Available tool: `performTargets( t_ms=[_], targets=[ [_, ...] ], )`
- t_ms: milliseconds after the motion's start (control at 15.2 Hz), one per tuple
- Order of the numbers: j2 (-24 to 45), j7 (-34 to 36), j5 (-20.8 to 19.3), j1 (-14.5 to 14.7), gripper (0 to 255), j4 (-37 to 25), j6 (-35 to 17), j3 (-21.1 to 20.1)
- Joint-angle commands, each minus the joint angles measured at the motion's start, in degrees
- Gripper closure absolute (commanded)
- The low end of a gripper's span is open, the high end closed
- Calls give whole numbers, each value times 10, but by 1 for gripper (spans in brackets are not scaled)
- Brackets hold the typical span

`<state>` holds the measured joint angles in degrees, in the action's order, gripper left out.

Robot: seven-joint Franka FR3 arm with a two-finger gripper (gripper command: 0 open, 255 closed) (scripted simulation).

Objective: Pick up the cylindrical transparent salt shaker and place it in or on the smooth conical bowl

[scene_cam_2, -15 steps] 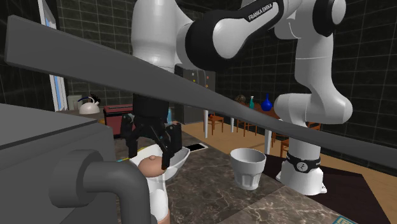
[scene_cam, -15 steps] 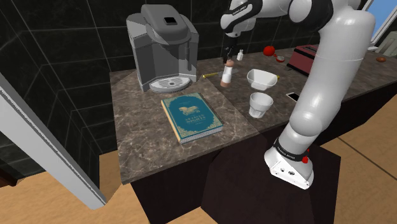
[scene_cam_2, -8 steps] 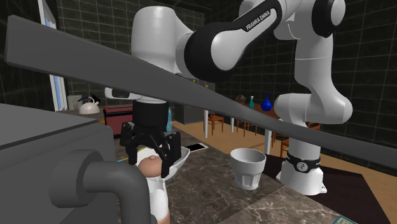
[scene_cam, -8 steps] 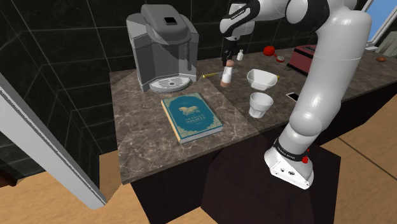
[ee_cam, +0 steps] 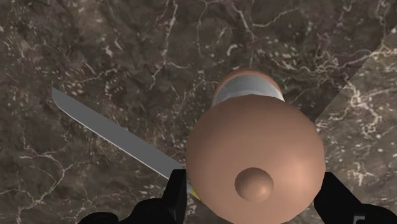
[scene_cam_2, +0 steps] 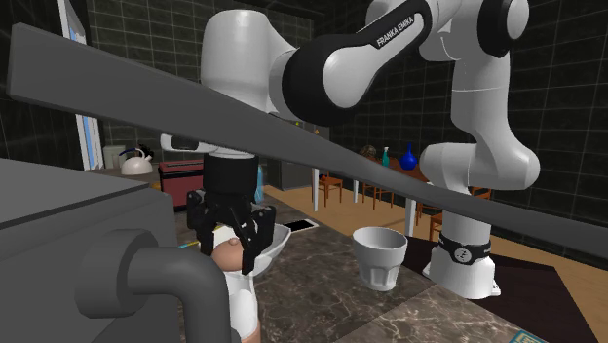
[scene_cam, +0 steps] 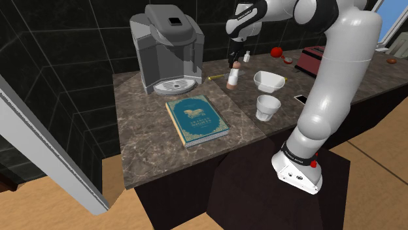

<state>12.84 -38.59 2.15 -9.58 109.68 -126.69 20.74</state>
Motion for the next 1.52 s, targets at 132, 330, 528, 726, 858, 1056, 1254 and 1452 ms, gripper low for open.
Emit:
performTargets(
  t_ms=[132, 330, 528, 726, 858, 1056, 1254, 1452],
  targets=[
    [0, 0, 0, 0, 255, 0, 0, 0],
    [-3, 1, -1, 0, 255, -4, 7, 0],
    [-12, 3, -5, 1, 255, -16, 28, 1],
    [-20, 4, -9, 2, 255, -29, 49, 2],
    [-25, 5, -11, 3, 255, -39, 63, 3],
    [-32, 6, -14, 3, 255, -55, 84, 3],
    [-37, 7, -16, 4, 255, -71, 106, 4],
    [-41, 7, -17, 4, 255, -89, 128, 4]
  ],
)
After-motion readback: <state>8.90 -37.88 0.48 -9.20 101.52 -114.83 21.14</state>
